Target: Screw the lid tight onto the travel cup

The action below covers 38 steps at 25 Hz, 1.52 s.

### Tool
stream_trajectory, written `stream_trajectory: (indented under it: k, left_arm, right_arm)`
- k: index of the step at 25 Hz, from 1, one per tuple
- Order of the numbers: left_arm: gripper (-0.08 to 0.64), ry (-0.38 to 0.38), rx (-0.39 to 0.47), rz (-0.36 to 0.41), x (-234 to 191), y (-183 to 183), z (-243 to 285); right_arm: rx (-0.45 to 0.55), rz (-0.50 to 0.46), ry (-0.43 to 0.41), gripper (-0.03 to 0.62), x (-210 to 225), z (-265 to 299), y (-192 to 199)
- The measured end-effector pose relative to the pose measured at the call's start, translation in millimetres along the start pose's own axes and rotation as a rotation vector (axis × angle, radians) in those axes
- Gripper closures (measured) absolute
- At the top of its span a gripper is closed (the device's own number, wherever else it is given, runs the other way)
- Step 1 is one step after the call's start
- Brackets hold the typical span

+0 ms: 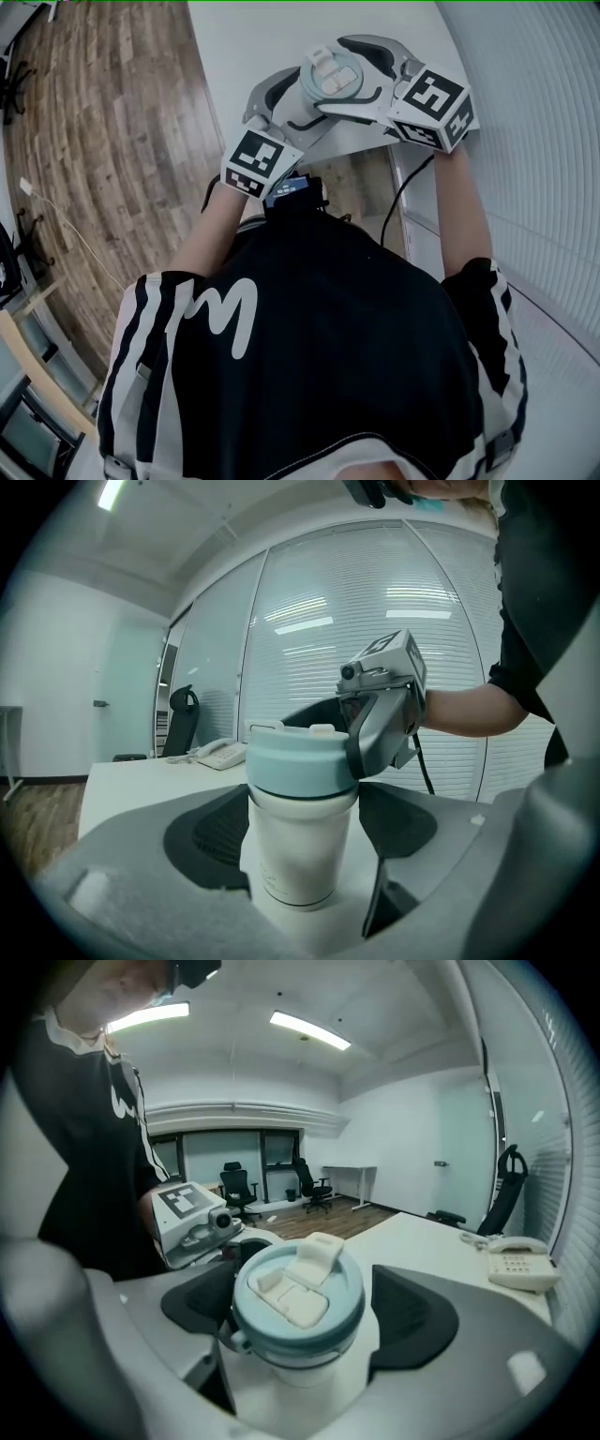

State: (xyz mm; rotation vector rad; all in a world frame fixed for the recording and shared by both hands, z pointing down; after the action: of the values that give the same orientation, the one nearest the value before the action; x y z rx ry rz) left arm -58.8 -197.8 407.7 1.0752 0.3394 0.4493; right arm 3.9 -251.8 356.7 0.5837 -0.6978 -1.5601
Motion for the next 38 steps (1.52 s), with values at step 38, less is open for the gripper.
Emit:
stream_trajectory:
  k: [38]
  left_arm:
    - [0.184,-0.093,0.108,0.032,9,-5,-41]
  right_arm:
    - [0.373,0.261,0.404,0.143,-48,-19,6]
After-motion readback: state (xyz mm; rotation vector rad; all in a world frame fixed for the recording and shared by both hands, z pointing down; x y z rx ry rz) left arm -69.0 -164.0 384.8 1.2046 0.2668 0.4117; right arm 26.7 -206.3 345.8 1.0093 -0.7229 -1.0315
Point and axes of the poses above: the fingertips, and each gripper's own axes: z forward along the fingers, x to its right, y out of its underside, the point moved 6 cm from there along -z, backward along the fingers, and after that the axes turned 15 degrees about -x, right-handed, at the moved point
